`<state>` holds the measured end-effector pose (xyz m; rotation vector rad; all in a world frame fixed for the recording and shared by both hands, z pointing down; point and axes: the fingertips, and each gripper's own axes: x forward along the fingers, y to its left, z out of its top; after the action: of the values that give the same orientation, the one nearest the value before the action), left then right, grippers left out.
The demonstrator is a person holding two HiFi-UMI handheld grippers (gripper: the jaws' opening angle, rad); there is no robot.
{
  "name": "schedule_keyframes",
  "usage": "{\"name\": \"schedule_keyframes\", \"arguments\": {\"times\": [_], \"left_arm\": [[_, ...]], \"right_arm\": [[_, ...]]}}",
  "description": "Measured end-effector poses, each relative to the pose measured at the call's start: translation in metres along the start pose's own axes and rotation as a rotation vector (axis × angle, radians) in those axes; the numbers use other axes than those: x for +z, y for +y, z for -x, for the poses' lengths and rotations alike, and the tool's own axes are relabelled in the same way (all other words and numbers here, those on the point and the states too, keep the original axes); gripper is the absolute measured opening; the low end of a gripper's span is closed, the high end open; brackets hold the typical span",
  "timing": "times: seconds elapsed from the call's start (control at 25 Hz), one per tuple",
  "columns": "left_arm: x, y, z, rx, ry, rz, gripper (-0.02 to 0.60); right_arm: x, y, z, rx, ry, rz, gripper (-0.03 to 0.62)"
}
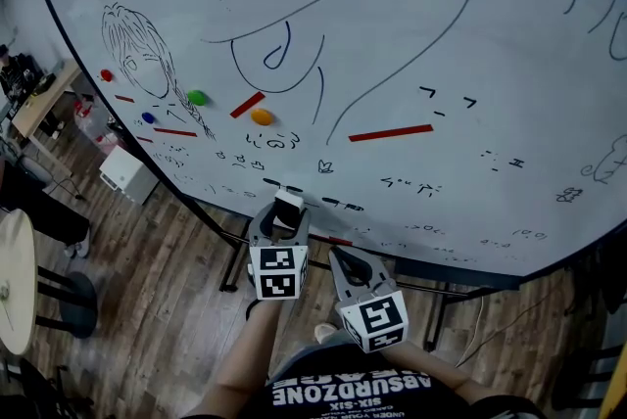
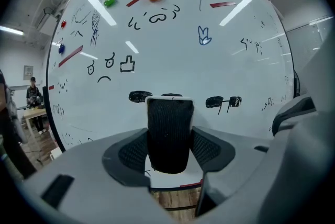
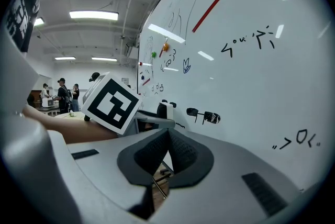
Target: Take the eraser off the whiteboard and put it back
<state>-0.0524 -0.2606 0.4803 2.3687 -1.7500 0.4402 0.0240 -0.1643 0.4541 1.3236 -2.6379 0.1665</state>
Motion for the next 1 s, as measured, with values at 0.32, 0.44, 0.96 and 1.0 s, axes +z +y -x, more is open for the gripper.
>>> {"name": "schedule_keyframes", "arguments": {"times": [0.32,0.44,0.96,1.0], "left_arm": [[-0.0033,0.0041,-0.0048,0.030,0.017,0.005,0.245],[-0.0017,0.0034,-0.0067,0.032,0.012,0.003,0.245],[0.0025,-0.0003,-0.0063,0.020,-0.011,-0.001,0.245],[0.0026,-0.0001,-0.0058,0.020,-0.011,-0.001,0.245]], "right_arm": [[-0.0004,-0.0004,-0.0024,0.017,0.000,0.005,-0.002],[-0.0007,-0.0010,-0.0023,0.020,-0.001,0.006,-0.002],[-0.0029,-0.0047,0.0002,0.019,-0.004,0.003,-0.002],[-0.0029,-0.0046,0.0005,0.019,-0.005,0.003,-0.002]]}}
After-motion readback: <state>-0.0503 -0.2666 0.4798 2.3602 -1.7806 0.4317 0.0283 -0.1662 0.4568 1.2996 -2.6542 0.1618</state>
